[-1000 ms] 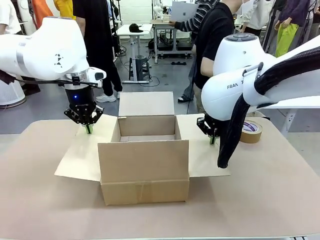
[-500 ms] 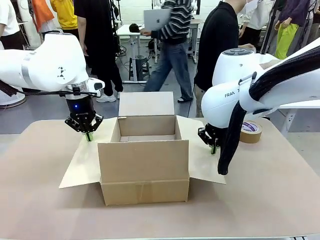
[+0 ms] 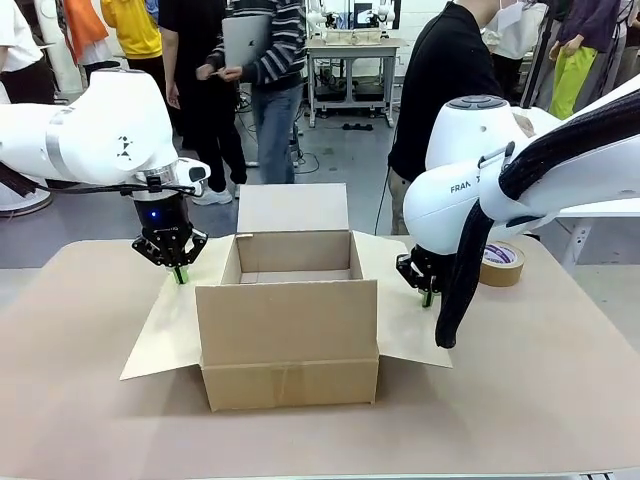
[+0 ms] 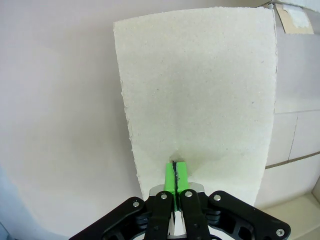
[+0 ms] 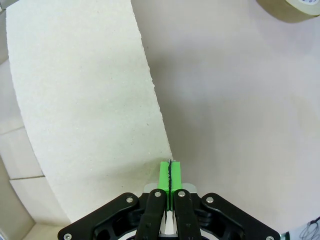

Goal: Wrap the clocks to prevent damage.
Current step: Open the side flaps of the Package Box, then once the human has placed the objects inside and stepped back, release both hands from the side flaps of the Package Box.

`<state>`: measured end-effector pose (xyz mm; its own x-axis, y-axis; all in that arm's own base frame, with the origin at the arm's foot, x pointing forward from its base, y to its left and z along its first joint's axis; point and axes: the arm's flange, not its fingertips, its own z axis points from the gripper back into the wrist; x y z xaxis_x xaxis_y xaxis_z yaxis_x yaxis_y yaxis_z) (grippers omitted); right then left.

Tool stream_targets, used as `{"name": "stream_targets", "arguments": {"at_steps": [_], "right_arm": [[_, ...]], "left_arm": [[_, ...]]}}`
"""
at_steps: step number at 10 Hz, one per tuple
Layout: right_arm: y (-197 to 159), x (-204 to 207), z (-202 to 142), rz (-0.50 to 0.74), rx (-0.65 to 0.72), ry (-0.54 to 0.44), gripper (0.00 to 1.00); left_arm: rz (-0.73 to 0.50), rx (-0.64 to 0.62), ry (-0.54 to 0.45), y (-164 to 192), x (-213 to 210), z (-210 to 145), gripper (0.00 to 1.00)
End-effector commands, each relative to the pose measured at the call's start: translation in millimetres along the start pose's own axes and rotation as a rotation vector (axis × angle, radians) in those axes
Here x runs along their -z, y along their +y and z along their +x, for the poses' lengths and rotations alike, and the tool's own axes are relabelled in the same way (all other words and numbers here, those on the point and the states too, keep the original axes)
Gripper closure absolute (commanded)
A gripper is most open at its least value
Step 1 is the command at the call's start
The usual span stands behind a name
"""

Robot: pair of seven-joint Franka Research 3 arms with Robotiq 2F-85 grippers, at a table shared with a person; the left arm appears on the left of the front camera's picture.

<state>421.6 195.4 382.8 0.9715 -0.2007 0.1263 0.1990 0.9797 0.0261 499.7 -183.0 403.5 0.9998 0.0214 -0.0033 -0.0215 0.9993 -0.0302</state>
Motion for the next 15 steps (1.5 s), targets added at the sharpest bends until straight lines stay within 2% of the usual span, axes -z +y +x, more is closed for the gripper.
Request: {"name": "stream_targets", "arguments": {"at_steps": [1,15], "right_arm": [[0.3,1.5,-0.8,-0.004,0.001,0.000,0.99],[0.3,1.5,-0.8,-0.004,0.001,0.000,0.99]], "left_arm": [[0.007,-0.003,0.000,0.5,0.8,-0.4,1.00],[0.007,-0.003,0.000,0.5,0.8,-0.4,1.00]]}}
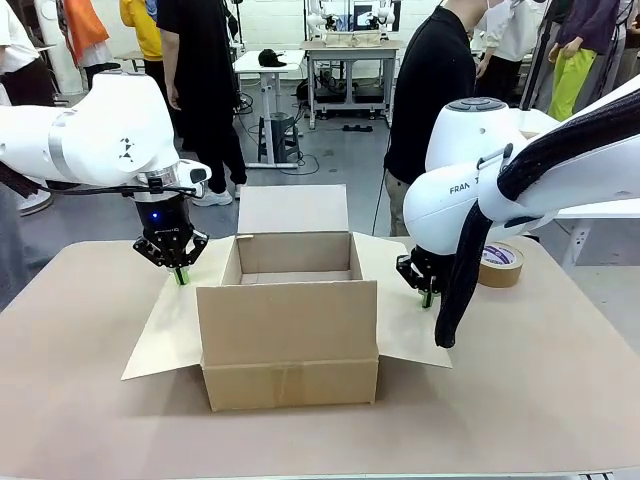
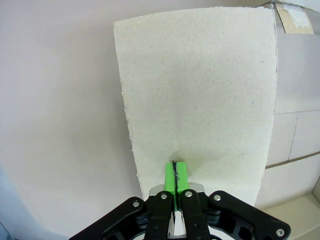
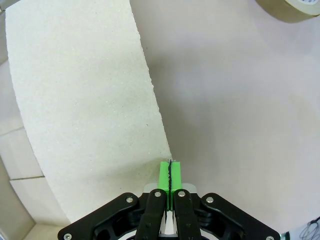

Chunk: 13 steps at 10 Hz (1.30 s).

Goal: Wrap the clocks to prevent damage.
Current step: Once the human has placed the objects inside and stepped back, release both hands from the side flaps of the Package Box.

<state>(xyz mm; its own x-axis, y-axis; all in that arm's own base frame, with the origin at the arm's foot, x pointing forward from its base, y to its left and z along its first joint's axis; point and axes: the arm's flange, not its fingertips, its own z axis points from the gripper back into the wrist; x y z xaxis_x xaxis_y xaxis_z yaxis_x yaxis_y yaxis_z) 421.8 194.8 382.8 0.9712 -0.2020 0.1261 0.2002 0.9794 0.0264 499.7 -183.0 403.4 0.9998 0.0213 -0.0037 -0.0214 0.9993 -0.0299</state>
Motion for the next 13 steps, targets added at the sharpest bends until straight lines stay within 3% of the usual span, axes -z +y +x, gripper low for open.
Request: {"name": "stream_targets", "arguments": {"at_steps": [1,13], "right_arm": [[0.9,1.5,-1.2,-0.004,0.000,0.000,0.99],[0.9,1.5,-1.2,-0.004,0.000,0.000,0.99]], "left_arm": [[0.006,-0.003,0.000,0.5,0.8,-0.4,1.00],[0.006,-0.003,0.000,0.5,0.8,-0.4,1.00]]}}
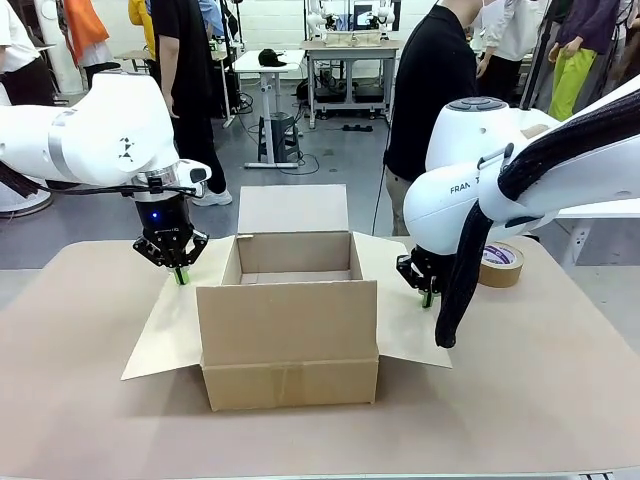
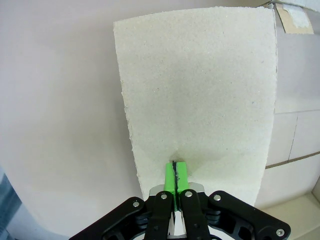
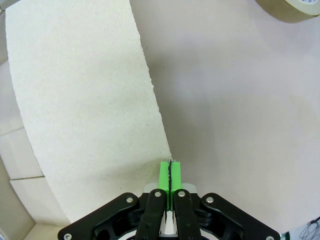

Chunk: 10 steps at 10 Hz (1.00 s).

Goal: Wrap the clocks to prevent damage.
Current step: Once the human has placed the objects inside and stepped back, release both hands from the side flaps of the Package Box.

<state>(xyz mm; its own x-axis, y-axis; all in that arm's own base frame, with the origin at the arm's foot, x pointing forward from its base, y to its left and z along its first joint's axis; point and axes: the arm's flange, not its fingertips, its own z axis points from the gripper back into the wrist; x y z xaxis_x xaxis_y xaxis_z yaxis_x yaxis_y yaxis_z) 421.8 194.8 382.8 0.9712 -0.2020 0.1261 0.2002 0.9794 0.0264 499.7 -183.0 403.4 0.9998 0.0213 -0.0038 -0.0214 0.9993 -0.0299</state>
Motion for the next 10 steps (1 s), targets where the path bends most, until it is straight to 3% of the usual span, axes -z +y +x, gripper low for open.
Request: {"name": "stream_targets", "arguments": {"at_steps": [1,10], "right_arm": [[0.8,1.5,-1.2,-0.004,0.000,0.000,0.99],[0.8,1.5,-1.2,-0.004,0.000,0.000,0.99]], "left_arm": [[0.006,-0.003,0.000,0.5,0.8,-0.4,1.00],[0.006,-0.003,0.000,0.5,0.8,-0.4,1.00]]}}
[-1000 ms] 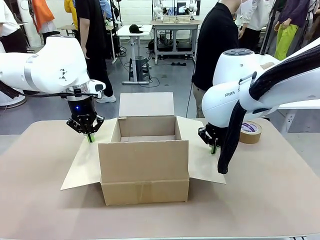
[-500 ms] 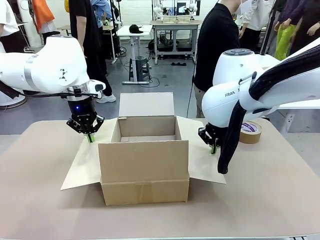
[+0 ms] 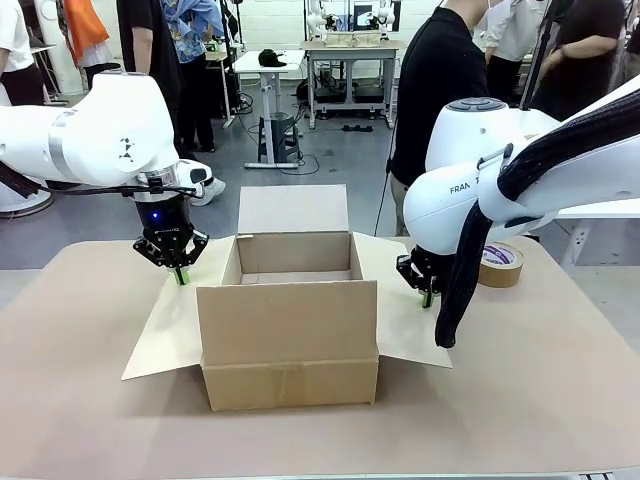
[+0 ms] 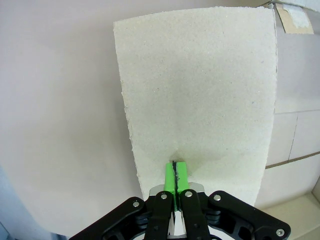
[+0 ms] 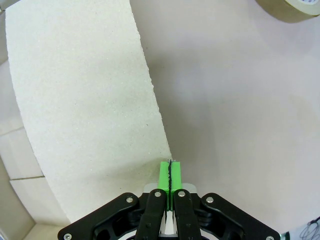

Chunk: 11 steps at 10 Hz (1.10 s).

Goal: Wrap the clocks to prevent damage.
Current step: Once the human has placed the objects inside and stepped back, release both hands from the side flaps of the Package Box.

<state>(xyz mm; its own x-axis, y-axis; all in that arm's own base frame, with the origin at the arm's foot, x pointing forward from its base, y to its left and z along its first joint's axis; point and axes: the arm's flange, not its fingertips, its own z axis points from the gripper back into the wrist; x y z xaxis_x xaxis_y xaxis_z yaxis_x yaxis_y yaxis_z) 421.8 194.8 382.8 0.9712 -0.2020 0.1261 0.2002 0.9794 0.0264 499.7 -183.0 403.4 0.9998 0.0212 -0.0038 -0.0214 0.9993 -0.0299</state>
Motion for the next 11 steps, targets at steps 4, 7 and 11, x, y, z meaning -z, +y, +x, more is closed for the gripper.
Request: {"name": "stream_targets", "arguments": {"at_steps": [4,7,11], "right_arm": [[0.8,1.5,-1.2,-0.004,0.000,0.000,0.99],[0.8,1.5,-1.2,-0.004,0.000,0.000,0.99],[0.8,1.5,-1.2,-0.004,0.000,0.000,0.99]], "left_arm": [[0.006,-0.003,-0.001,0.5,0.8,-0.4,1.00],[0.006,-0.003,-0.001,0.5,0.8,-0.4,1.00],[0.006,-0.003,-0.001,0.5,0.8,-0.4,1.00]]}}
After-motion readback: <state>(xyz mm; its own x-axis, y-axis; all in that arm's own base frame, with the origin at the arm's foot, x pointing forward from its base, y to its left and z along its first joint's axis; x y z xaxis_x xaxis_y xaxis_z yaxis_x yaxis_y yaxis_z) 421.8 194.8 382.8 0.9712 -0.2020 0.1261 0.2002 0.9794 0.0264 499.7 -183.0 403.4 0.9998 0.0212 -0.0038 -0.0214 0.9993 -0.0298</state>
